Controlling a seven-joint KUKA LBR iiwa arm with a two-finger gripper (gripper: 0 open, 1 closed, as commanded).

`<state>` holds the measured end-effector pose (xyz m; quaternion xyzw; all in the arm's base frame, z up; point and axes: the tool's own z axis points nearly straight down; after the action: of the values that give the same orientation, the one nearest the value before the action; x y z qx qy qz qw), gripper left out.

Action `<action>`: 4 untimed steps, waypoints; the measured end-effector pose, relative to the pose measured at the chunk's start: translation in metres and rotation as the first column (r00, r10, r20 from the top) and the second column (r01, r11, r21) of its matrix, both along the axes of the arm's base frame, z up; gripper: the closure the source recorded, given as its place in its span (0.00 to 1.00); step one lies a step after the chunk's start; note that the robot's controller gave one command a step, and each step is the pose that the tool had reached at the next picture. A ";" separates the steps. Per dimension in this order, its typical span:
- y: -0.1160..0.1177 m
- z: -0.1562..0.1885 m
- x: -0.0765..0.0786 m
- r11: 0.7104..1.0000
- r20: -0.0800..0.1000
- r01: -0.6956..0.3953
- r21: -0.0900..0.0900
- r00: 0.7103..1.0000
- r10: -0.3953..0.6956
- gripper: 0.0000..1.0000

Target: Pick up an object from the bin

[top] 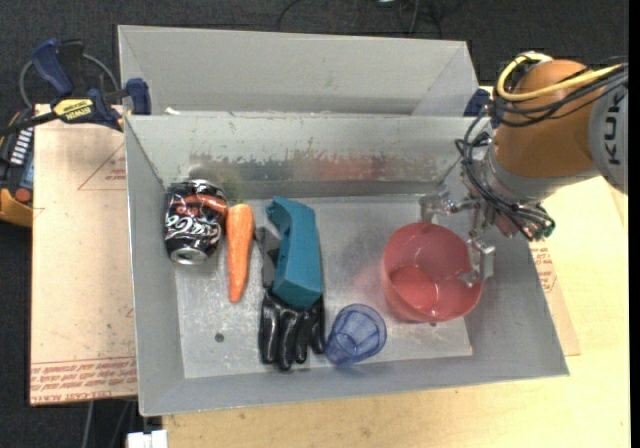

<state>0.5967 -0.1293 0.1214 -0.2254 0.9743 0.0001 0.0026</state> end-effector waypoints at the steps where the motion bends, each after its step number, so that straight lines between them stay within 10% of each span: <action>1: 0.014 -0.022 0.007 0.967 -0.003 -0.256 0.003 0.967 0.256 0.00; 2: 0.023 -0.051 -0.005 0.868 0.004 -0.496 -0.001 0.868 0.496 0.00; 3: 0.026 -0.046 -0.004 0.777 0.019 -0.629 0.010 0.777 0.629 1.00; 4: 0.026 -0.046 -0.004 0.777 0.019 -0.629 0.010 0.777 0.629 1.00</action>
Offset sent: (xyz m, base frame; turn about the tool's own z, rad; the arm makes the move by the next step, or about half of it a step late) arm -0.0058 0.0213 -0.0514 -0.5222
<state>0.5924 -0.1035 0.0750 -0.5374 0.8432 0.0072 0.0112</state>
